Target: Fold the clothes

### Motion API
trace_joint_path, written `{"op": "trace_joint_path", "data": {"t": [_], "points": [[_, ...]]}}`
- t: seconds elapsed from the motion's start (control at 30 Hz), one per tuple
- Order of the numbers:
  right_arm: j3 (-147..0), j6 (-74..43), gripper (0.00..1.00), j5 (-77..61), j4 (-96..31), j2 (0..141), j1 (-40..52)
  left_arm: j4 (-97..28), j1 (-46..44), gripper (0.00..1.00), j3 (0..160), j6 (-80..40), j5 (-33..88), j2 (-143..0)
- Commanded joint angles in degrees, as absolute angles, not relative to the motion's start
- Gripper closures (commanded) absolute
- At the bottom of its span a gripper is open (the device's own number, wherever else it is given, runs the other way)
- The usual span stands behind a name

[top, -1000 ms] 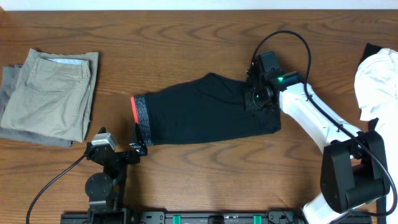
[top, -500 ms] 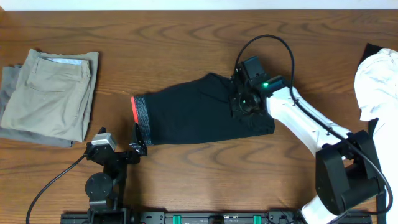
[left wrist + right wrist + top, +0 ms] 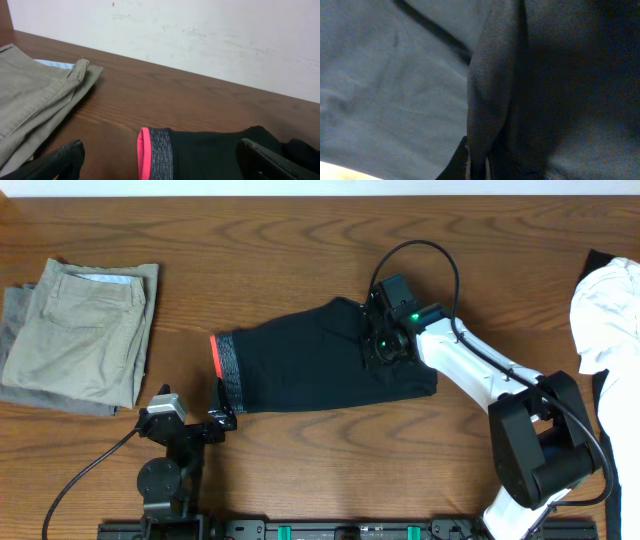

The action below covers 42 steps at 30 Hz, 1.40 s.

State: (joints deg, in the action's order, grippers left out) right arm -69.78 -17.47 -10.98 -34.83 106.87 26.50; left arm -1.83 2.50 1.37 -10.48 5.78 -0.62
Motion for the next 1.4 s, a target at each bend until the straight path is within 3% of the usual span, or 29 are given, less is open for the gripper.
{"op": "trace_joint_path", "data": {"t": [0.0,0.2,0.37,0.4,0.5,0.53,0.7,0.9,0.97,1.07,1.1,1.37], "points": [[-70.98,-19.46,0.99,-13.17,-33.98,107.20,28.64,-3.51,2.26,0.02,0.23,-9.93,6.37,-0.23],[-70.98,-19.70,0.96,-13.15,-33.85,107.20,30.09,-3.51,2.26,0.02,0.23,-9.96,6.37,-0.23],[-70.98,-19.68,0.87,-13.15,-34.02,107.20,30.46,-3.51,2.26,0.02,0.23,-9.96,6.37,-0.23],[-70.98,-19.68,0.82,-13.15,-34.02,107.20,30.46,-3.51,2.28,0.02,0.23,-9.93,6.37,-0.23],[-70.98,-19.53,0.49,-13.13,-34.02,107.20,30.46,-3.51,2.28,0.02,0.23,-9.93,6.37,-0.23],[-71.00,-19.20,0.48,-13.15,-33.98,107.20,30.46,-3.51,2.26,0.02,0.23,-9.93,6.37,-0.23],[-72.34,-17.61,0.49,-12.91,-34.79,107.11,30.33,-3.51,2.26,0.02,0.23,-9.96,6.37,-0.23],[-81.54,-14.92,0.51,-9.04,-44.40,106.39,27.99,-3.51,2.26,0.02,0.23,-9.93,6.37,-0.23],[-84.55,-13.50,0.63,-9.23,-48.23,106.39,26.87,-3.51,2.26,0.02,0.23,-9.93,6.37,-0.23],[-85.01,-13.17,0.92,-11.18,-52.05,106.41,26.20,-3.51,2.28,0.02,0.23,-9.93,6.37,-0.23],[-84.64,-13.15,0.97,-11.20,-53.52,106.69,26.22,-3.51,2.28,0.02,0.23,-9.96,6.37,-0.23],[-77.25,-12.14,0.99,-15.42,-50.96,107.18,28.16,-3.51,2.26,0.02,0.23,-9.93,6.37,-0.23]]}}
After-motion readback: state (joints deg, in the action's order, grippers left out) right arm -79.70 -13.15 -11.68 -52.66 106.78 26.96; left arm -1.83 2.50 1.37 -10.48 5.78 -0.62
